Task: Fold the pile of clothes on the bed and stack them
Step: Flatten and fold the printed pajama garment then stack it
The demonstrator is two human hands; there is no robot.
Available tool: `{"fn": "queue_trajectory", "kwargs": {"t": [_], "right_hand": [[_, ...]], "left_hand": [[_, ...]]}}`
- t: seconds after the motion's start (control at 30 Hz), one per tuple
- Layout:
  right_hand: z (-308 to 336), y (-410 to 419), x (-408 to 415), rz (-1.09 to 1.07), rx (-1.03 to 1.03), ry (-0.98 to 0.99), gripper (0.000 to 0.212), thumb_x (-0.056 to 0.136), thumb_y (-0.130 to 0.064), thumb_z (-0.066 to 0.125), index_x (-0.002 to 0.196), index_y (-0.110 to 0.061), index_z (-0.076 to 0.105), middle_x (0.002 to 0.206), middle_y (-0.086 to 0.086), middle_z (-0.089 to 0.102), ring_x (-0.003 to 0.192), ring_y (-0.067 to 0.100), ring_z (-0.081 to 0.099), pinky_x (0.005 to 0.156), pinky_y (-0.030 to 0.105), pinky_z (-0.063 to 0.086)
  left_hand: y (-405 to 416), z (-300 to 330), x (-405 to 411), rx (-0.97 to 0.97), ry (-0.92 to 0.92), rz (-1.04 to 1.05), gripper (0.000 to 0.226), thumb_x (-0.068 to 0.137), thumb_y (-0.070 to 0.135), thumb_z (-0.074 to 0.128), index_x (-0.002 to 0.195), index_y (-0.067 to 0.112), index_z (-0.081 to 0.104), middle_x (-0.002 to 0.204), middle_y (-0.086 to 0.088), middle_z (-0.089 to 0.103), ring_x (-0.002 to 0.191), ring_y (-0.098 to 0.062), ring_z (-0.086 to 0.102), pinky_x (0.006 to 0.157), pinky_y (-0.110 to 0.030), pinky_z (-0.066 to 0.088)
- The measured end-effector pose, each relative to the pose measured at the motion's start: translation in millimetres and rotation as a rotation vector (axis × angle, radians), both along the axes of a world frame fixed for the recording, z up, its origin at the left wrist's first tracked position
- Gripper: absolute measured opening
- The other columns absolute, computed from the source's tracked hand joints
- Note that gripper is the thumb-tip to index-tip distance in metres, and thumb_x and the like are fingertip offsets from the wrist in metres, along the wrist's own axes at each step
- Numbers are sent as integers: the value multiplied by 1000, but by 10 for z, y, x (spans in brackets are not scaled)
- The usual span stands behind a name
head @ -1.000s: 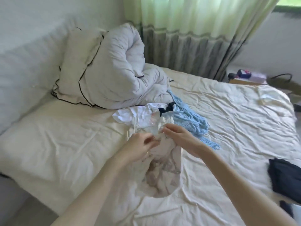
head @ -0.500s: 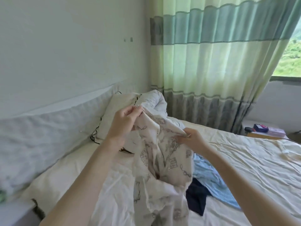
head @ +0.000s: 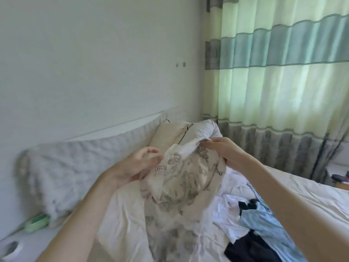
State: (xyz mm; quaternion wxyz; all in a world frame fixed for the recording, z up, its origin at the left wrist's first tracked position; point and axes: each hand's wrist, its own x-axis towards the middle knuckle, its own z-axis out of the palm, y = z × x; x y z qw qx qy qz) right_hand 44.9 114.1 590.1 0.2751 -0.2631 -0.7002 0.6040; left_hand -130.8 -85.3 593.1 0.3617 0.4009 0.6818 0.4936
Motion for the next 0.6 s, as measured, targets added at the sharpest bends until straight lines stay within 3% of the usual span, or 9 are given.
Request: {"fn": "queue_trajectory", "kwargs": {"t": [0.07, 0.13, 0.2, 0.27, 0.37, 0.4, 0.47, 0.5, 0.6], "right_hand": [[177, -67, -173, 48, 10, 19, 13, 89, -11, 62, 86, -1, 69, 80, 11, 72, 69, 20, 69, 67, 28, 57], [302, -139, -349, 78, 61, -16, 15, 87, -12, 65, 85, 3, 69, 83, 14, 69, 75, 24, 65, 77, 34, 54], [342, -214, -478, 119, 113, -98, 16, 86, -14, 68, 71, -6, 66, 76, 10, 67, 74, 23, 63, 77, 34, 53], [326, -261, -550, 168, 107, -150, 14, 86, -15, 67, 74, -9, 67, 79, 9, 68, 76, 21, 65, 77, 32, 54], [303, -250, -551, 184, 67, -137, 10, 86, -15, 68, 84, -5, 70, 85, 12, 70, 72, 18, 68, 68, 26, 57], [293, -242, -536, 176, 70, -133, 17, 85, -17, 69, 89, -1, 70, 89, 15, 71, 75, 21, 68, 72, 28, 57], [224, -224, -493, 148, 149, -180, 33, 82, -26, 72, 94, 5, 68, 91, 20, 69, 80, 26, 63, 81, 38, 53], [154, -239, -455, 139, 212, -228, 35, 81, -31, 72, 90, 2, 67, 86, 19, 65, 77, 25, 59, 77, 41, 50], [-229, -272, -340, 202, 223, -322, 29, 83, -30, 71, 87, -2, 64, 82, 14, 55, 75, 22, 49, 69, 34, 39]], "left_hand": [[6, -61, 62, -72, 130, -51, 87, 57, 72, 69, 130, 29, 47, 99, 11, 64, 78, -5, 62, 75, -26, 50], [85, -101, 142, 8, 126, -59, 79, 67, 63, 63, 132, 23, 42, 98, 6, 64, 74, -11, 63, 70, -25, 51], [195, -140, 203, 115, 117, 4, 56, 73, 51, 65, 118, 21, 52, 101, 3, 68, 83, -17, 69, 81, -32, 56], [258, -156, 223, 158, 114, 84, 35, 81, 38, 67, 107, 16, 62, 93, 3, 69, 84, -15, 66, 85, -32, 52], [293, -155, 154, 181, -96, 130, 20, 90, 26, 60, 94, 7, 66, 82, -1, 66, 76, -13, 61, 74, -31, 52], [292, -127, 129, 195, -200, 136, 16, 92, 23, 58, 92, 8, 65, 81, -3, 66, 74, -15, 61, 69, -31, 52], [296, -53, 62, 214, -298, 159, 18, 94, 17, 52, 98, 6, 65, 87, -8, 65, 78, -19, 61, 69, -33, 50], [301, -5, 39, 220, -318, 188, 20, 95, 15, 50, 100, 4, 65, 89, -11, 65, 78, -21, 61, 69, -33, 50], [332, 97, -40, 264, -390, 224, 37, 95, 13, 48, 68, 10, 74, 70, -5, 68, 62, -15, 65, 60, -26, 53]]}}
